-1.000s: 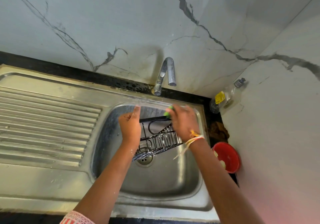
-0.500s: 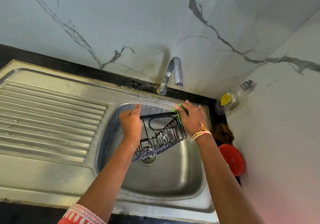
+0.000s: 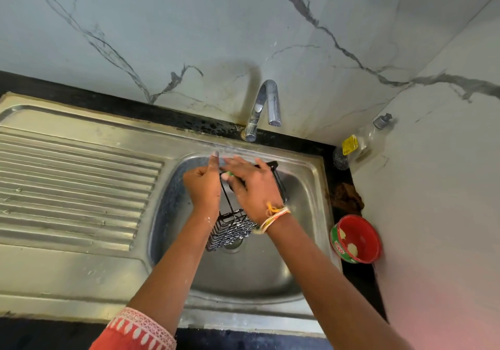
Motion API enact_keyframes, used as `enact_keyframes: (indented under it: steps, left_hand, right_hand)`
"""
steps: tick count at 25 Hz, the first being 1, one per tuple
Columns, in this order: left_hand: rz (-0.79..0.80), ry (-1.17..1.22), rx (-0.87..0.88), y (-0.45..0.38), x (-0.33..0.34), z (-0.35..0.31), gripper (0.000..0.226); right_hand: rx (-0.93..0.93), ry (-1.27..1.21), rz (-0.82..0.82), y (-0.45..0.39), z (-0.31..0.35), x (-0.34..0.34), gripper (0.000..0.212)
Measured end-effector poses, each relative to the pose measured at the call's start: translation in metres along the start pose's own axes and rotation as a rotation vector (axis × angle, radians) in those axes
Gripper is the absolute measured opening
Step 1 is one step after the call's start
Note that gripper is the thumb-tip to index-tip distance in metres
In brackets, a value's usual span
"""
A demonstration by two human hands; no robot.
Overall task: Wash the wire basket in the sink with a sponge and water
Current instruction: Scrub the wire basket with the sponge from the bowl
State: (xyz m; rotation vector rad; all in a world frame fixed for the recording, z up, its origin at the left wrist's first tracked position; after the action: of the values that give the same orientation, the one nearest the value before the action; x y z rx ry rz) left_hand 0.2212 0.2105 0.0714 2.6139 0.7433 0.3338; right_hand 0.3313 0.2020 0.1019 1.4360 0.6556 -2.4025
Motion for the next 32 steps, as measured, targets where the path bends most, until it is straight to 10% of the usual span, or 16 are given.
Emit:
enact_keyframes:
  steps: [2,6,11,16,21,28,32]
  left_hand:
    - [-0.038,0.04,-0.081,-0.003,-0.002,0.003,0.046]
    - [-0.071,0.037,-0.198,-0.008,-0.009,0.011,0.05]
    - [-0.125,0.001,-0.187,-0.007,-0.009,0.013,0.042]
    - [-0.119,0.004,-0.153,-0.009,-0.019,0.006,0.047]
    - [-0.207,0.066,-0.208,-0.019,-0.025,0.003,0.038]
    - [-0.185,0.129,-0.358,-0.035,-0.033,0.026,0.029]
    - [-0.056,0.132,-0.354,-0.043,-0.027,0.035,0.018]
  right_hand:
    - [-0.073,-0.008,-0.001,-0.004,-0.005,-0.001,0.03]
    - [0.427,0.002,-0.103,-0.002,-0.051,-0.025,0.029]
    - [-0.005,0.07,-0.031,-0.003,0.018,0.003,0.027]
    - [0.485,-0.017,-0.112,0.004,-0.075,-0.027,0.024]
    - [0.274,-0.196,-0.453,0.02,-0.037,-0.008,0.025]
    - [-0.242,0.136,-0.296,0.035,0.0,0.019,0.029]
    - [0.115,-0.16,-0.42,0.022,-0.033,-0.007,0.025]
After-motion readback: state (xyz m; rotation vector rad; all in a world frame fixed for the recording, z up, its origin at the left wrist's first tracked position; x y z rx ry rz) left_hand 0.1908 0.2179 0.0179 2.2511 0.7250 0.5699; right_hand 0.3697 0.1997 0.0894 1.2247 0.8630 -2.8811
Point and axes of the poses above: each hand's wrist, its own y-axis away from the middle knuckle, its own x-axis out of the palm, z = x × y, the point moved 3 cm from there along -y, towards the middle knuckle, and after that the axes turned 10 degrees about -x, right-handed, at the moved point
